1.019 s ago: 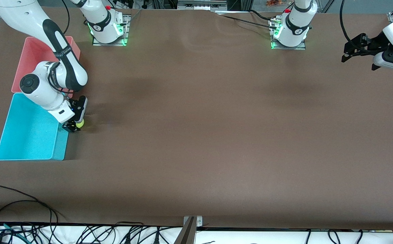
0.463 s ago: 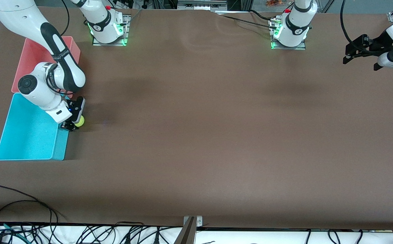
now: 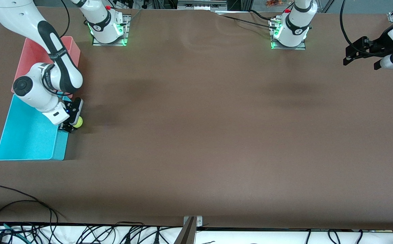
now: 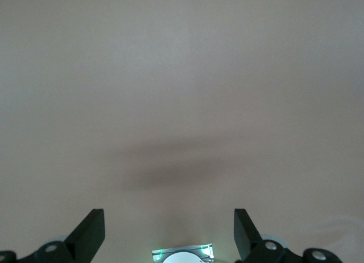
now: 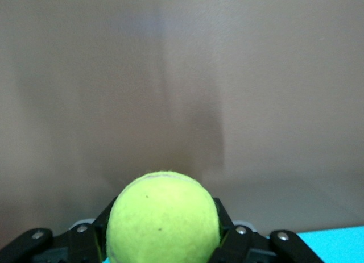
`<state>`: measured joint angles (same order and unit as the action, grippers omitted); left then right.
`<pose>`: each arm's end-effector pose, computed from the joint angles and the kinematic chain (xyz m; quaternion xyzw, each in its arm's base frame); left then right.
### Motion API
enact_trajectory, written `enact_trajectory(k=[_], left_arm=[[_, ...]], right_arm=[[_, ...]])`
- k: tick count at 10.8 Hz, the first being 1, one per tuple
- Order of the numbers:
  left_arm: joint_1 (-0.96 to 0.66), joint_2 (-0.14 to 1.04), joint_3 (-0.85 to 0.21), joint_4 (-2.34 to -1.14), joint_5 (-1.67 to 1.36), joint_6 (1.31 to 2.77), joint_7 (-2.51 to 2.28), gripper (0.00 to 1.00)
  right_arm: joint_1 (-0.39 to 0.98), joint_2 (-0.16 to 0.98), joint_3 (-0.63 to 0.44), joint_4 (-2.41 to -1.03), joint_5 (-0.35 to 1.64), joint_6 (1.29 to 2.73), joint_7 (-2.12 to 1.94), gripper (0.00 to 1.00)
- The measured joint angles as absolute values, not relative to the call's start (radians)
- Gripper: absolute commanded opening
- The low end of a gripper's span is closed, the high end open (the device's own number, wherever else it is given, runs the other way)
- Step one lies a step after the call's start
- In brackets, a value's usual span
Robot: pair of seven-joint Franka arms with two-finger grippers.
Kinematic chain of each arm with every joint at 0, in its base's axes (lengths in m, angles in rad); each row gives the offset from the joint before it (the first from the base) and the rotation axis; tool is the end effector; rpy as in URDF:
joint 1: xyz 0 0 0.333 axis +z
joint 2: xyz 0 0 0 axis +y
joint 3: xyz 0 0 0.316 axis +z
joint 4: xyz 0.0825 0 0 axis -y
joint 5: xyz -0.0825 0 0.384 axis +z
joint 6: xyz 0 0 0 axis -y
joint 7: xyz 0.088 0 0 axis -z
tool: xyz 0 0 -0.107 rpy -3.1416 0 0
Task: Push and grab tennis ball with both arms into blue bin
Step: 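Lift the ball with the right gripper over the blue bin, then lower the held ball into the blue bin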
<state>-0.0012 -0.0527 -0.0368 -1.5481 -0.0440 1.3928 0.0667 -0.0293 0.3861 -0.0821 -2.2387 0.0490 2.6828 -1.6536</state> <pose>0.5184 -0.0256 0.6487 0.9970 -0.0549 -0.0510 0.0216 0.5474 -0.0636 0.2006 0.7294 0.6835 0.0160 0.0256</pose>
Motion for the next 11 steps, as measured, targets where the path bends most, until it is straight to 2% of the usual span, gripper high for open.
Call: enact_trajectory(k=[4, 6, 8, 11], left_arm=[[-0.002, -0.051, -0.037, -1.548, -0.044, 1.394, 0.065, 1.00], [-0.002, -0.050, -0.037, -1.548, -0.044, 1.394, 0.065, 1.00], [-0.002, -0.050, -0.038, -1.548, -0.044, 1.394, 0.065, 1.00], [-0.002, -0.049, -0.038, -1.548, -0.044, 1.394, 0.065, 1.00]], right_arm=[[-0.032, 0.282, -0.096, -2.063, 0.050, 2.272, -1.639, 0.00], [-0.032, 0.238, -0.144, -2.003, 0.050, 2.121, -1.653, 0.00], [-0.036, 0.226, -0.251, -1.997, 0.050, 2.086, -1.714, 0.00], [-0.051, 0.258, -0.393, -2.010, 0.050, 2.118, -1.852, 0.00]])
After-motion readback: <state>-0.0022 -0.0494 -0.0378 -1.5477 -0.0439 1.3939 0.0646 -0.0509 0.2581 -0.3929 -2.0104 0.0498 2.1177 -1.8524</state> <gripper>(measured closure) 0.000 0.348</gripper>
